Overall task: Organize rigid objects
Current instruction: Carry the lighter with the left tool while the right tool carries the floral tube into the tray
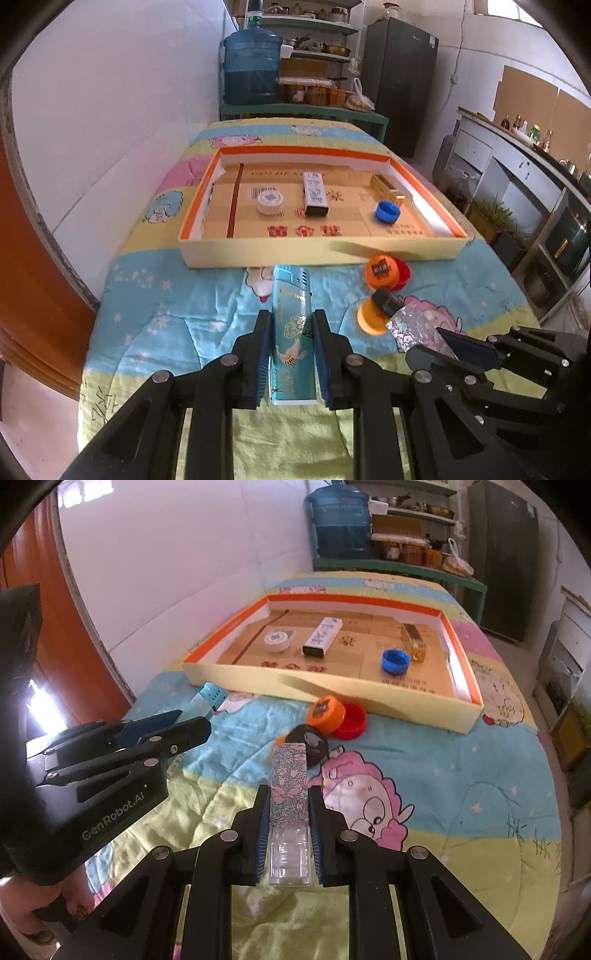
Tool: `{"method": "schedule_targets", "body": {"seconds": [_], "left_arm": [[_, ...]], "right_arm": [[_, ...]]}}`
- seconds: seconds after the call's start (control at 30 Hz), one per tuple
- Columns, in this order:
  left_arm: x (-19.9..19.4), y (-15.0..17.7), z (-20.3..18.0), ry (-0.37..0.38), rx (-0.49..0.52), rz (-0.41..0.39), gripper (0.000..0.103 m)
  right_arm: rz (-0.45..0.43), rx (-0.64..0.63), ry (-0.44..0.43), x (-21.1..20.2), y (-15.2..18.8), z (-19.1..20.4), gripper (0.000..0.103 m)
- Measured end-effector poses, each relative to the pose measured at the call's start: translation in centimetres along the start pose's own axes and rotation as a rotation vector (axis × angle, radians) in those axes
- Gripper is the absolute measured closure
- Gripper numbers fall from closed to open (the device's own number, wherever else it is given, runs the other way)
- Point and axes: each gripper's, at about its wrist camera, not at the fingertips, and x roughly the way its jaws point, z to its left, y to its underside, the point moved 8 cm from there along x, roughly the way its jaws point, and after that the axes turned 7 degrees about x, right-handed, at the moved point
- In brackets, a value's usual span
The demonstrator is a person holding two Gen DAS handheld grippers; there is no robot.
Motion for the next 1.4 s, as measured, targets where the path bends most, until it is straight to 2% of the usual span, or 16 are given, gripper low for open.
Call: {"method": "schedule_targets", "body": {"seconds": [0.4,1.4], "left_arm": [[0.1,-2.9,1.3,-0.014,-0.021,-0.026,0.081],[2.5,-7.4,3.5,-0.037,-0.042,-0.041,0.081]], "right_arm": [[-0.055,-0.021,0.000,-0.8,-3.2,0.4,0.083],[-0.104,-0.019,0.019,0.3,-9.4,-1.4,0.083]]}}
